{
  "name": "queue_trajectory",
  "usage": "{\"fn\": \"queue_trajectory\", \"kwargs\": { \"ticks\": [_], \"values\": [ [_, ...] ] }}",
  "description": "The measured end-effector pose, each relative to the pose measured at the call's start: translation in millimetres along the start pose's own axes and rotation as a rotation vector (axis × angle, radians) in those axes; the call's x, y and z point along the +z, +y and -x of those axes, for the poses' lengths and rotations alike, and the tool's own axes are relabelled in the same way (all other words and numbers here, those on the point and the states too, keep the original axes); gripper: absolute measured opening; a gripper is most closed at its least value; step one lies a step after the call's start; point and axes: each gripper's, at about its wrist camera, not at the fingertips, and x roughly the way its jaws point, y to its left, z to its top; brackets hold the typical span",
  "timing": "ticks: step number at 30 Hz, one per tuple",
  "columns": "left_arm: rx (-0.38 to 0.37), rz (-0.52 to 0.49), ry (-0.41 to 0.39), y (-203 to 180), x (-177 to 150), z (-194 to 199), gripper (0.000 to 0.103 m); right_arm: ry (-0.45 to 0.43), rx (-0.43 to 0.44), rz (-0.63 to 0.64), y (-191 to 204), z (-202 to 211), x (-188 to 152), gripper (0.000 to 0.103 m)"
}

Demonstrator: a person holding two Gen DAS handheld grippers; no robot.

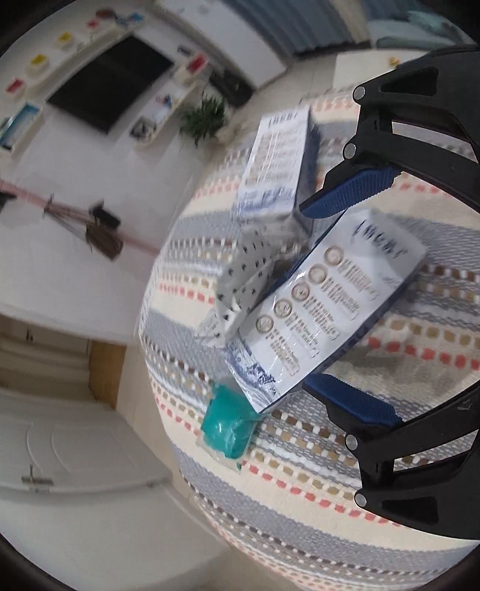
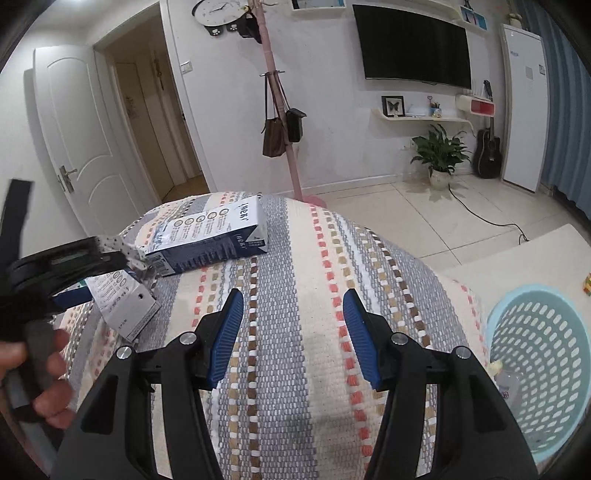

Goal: Collect trash
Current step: 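Move both tools back to the table toward the white milk cartons, then grasp a white milk carton with the left tool while the right grasps another carton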

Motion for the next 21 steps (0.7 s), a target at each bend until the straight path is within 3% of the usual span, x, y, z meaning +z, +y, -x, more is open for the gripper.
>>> {"fn": "queue_trajectory", "kwargs": {
  "ticks": [3, 6, 14, 17, 21],
  "values": [
    [0.054, 0.018, 0.006, -4.0, -1.5, -9.9, 0.084, 0.022, 0.024, 0.026, 5.3, -3.0, 1.1, 0.053],
    [0.052, -0.002, 0.005, -3.8, -3.3, -13.2, 0.084, 0.07, 0.073, 0.067, 12.2, -11.1, 10.5, 0.053],
    [-0.1, -0.098, 0.089, 24.9, -8.7, 3.4, 0.065, 0.055, 0.128, 0.154, 40.7, -45.0, 75.0, 0.053],
    [-0.167, -0.137, 0.129, 42.1, -11.9, 9.6, 0.059, 0.088, 0.155, 0.172, 52.8, -74.5, 91.5, 0.053],
    [-0.201, -0.175, 0.152, 63.6, -15.9, 15.0, 0.057, 0.173, 0.185, 0.165, 63.6, -123.6, 110.8, 0.053]
  ]
}}
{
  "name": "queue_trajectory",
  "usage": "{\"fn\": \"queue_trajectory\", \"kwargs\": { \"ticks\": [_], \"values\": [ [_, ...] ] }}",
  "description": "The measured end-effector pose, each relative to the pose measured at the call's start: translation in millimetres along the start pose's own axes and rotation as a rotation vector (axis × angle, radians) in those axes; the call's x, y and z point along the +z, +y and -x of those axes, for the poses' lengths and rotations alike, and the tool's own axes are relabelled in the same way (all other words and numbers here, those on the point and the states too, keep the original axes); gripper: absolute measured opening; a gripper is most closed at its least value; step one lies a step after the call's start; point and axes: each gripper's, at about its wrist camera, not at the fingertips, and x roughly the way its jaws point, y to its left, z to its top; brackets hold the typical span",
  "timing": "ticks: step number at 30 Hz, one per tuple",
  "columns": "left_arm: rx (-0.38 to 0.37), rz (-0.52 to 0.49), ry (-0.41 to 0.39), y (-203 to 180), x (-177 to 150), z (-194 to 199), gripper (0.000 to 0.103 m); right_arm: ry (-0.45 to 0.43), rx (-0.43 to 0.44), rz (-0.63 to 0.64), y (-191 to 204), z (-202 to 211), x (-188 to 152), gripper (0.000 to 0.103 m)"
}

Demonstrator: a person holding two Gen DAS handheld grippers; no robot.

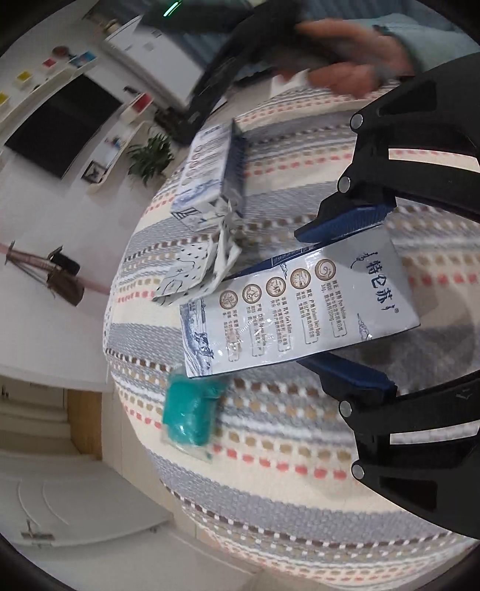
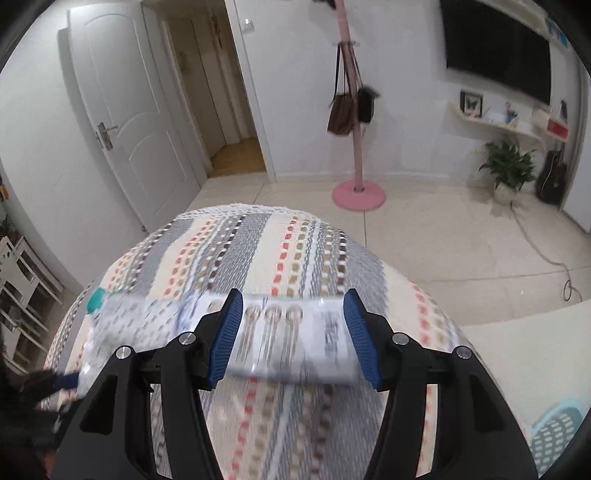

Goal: Collect trash
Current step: 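Grasp a white milk carton with the left tool while the right grasps another carton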

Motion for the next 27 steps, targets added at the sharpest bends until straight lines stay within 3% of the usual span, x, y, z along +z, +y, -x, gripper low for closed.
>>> {"fn": "queue_trajectory", "kwargs": {
  "ticks": [2, 7, 12, 17, 22, 24, 27],
  "values": [
    [-0.01, -0.021, 0.012, 5.8, -4.1, 4.9, 0.057, 0.013, 0.004, 0.004, -0.3, -10.8, 7.9, 0.053],
    [-0.011, -0.08, 0.033, 13.3, -12.0, 12.6, 0.057, 0.16, 0.06, 0.056, 3.1, -29.1, 15.7, 0.053],
    [-0.011, -0.058, 0.026, 19.8, -8.0, 12.6, 0.058, 0.259, 0.171, 0.054, 8.4, -15.3, -8.0, 0.053],
    [0.031, -0.055, 0.016, 18.6, -4.9, 6.8, 0.062, 0.289, 0.252, 0.074, 35.4, 9.8, -47.4, 0.053],
    [0.086, -0.063, 0.0, 15.4, -2.6, -1.5, 0.065, 0.253, 0.235, 0.096, 67.6, 30.5, -82.1, 0.057],
    [0.099, -0.064, -0.007, 15.6, -2.1, -3.8, 0.065, 0.212, 0.164, 0.127, 81.8, 37.8, -92.2, 0.065],
    [0.113, -0.067, -0.017, 16.0, -3.1, -4.5, 0.065, 0.171, 0.068, 0.153, 95.1, 40.8, -102.7, 0.067]
  ]
}}
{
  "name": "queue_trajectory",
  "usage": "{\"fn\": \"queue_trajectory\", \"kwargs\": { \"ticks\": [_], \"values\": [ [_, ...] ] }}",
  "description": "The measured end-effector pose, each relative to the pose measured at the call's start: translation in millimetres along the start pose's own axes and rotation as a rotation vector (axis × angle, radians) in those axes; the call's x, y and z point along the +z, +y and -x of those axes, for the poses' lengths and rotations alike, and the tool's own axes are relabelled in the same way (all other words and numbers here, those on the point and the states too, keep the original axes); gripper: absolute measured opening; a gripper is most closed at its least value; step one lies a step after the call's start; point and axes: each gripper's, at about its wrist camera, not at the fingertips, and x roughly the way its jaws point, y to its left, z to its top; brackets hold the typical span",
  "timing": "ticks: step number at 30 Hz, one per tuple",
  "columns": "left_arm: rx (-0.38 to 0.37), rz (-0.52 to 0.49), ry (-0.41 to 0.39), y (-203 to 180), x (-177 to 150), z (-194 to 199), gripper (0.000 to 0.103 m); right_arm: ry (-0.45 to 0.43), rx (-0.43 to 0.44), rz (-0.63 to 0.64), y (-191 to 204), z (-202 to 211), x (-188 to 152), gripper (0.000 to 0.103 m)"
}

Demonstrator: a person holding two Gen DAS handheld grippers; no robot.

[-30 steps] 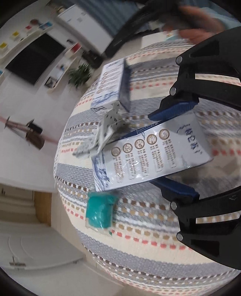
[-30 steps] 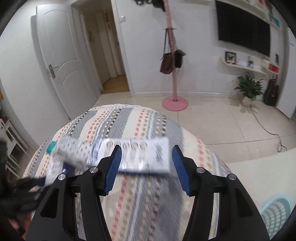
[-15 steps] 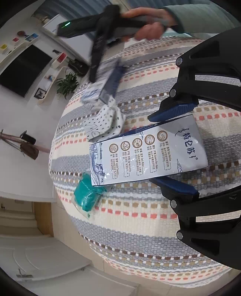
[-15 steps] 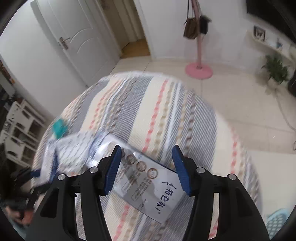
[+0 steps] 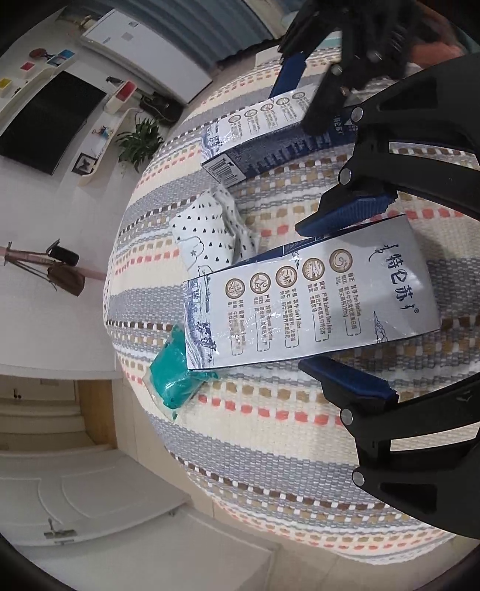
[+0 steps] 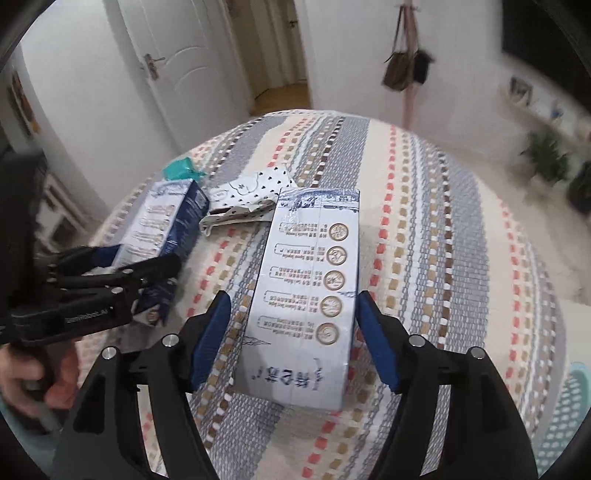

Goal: Collect trash
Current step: 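Grasp a white milk carton with the left tool while the right grasps another carton, then carry both milk cartons over the blue basket and release both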

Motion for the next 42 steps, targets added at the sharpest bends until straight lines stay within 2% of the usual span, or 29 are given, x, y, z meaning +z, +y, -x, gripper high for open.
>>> {"fn": "queue_trajectory", "kwargs": {
  "ticks": [6, 11, 15, 21, 30, 37, 42],
  "values": [
    [-0.011, -0.007, -0.027, 6.0, -7.6, 8.4, 0.058, -0.047, -0.147, -0.027, 14.4, -11.1, 3.5, 0.068],
    [-0.056, 0.0, -0.057, 10.1, -16.1, 21.5, 0.055, -0.061, -0.157, -0.087, 8.3, -10.9, 5.3, 0.066],
    [-0.092, 0.012, -0.081, 11.0, -21.8, 28.7, 0.055, -0.049, -0.167, -0.12, 5.7, -10.0, 2.0, 0.053],
    [-0.136, -0.006, -0.145, -3.8, -32.3, 50.6, 0.055, -0.084, -0.212, -0.121, 7.3, 3.7, -9.3, 0.052],
    [-0.213, -0.109, -0.244, -59.5, -27.7, 92.1, 0.055, -0.265, -0.29, -0.239, -41.0, 95.2, -24.1, 0.052],
    [-0.308, -0.204, -0.255, -128.7, -19.6, 97.0, 0.055, -0.329, -0.356, -0.346, -92.0, 145.7, -53.0, 0.052],
    [-0.348, -0.271, -0.257, -174.6, -19.6, 89.6, 0.055, -0.354, -0.426, -0.419, -127.2, 172.9, -78.8, 0.052]
  ]
}}
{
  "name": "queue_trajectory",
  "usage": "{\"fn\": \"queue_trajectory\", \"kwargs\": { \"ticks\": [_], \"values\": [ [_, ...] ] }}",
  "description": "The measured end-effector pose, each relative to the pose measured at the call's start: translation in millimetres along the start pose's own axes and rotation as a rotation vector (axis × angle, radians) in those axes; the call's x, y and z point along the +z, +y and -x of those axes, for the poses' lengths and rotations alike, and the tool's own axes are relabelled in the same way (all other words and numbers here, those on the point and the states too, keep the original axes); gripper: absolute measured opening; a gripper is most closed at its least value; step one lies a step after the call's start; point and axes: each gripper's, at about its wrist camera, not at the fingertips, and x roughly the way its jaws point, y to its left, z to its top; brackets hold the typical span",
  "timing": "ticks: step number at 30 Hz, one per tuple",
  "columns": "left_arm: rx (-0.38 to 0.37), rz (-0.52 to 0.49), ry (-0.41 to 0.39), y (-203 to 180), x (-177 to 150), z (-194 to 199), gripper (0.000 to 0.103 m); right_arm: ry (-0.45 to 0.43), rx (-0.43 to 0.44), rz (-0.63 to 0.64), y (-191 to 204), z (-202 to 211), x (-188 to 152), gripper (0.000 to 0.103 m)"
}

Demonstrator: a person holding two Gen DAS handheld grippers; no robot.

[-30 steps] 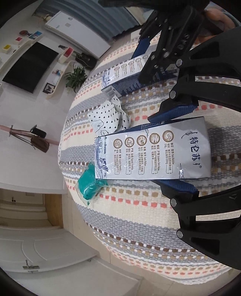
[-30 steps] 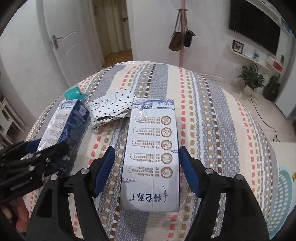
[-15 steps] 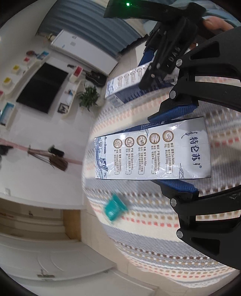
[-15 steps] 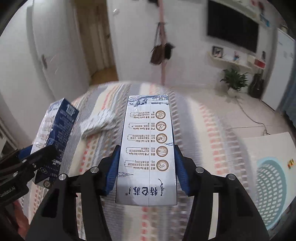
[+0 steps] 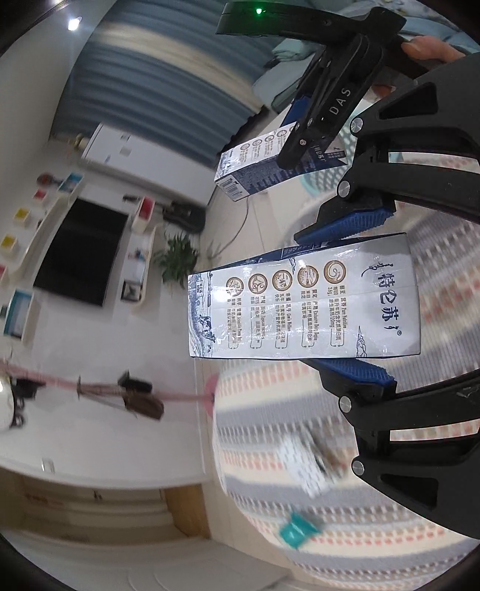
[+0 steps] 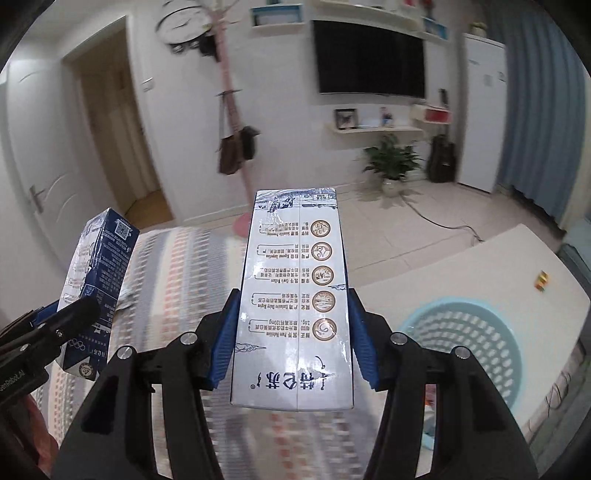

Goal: Collect trash
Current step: 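Carry both milk cartons over the blue basket and release both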

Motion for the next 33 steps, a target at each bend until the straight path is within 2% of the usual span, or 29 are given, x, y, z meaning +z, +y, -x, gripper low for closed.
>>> {"fn": "queue_trajectory", "kwargs": {
  "ticks": [6, 11, 15, 19, 27, 31, 33],
  "values": [
    [-0.086, -0.062, 0.028, -56.2, 5.9, -38.3, 0.055, -0.019, -0.094, -0.078, -63.7, 10.5, -3.6, 0.052],
    [-0.168, -0.106, 0.06, -102.2, 5.4, -73.1, 0.055, 0.001, -0.157, -0.135, -107.2, 7.8, -14.4, 0.052],
    [-0.237, -0.142, 0.103, -134.5, -2.6, -106.0, 0.055, 0.054, -0.219, -0.19, -144.9, -2.2, -30.9, 0.052],
    [-0.272, -0.17, 0.162, -159.9, -17.2, -135.2, 0.055, 0.121, -0.253, -0.257, -178.8, -16.0, -47.4, 0.052],
    [-0.307, -0.181, 0.296, -175.4, -36.4, -186.7, 0.055, 0.264, -0.308, -0.362, -224.9, -50.2, -79.0, 0.052],
    [-0.316, -0.196, 0.338, -176.8, -47.0, -198.6, 0.056, 0.29, -0.323, -0.389, -237.6, -58.4, -88.1, 0.052],
    [-0.317, -0.201, 0.34, -177.2, -46.9, -199.7, 0.06, 0.29, -0.328, -0.401, -240.9, -58.6, -90.8, 0.052]
  ]
}}
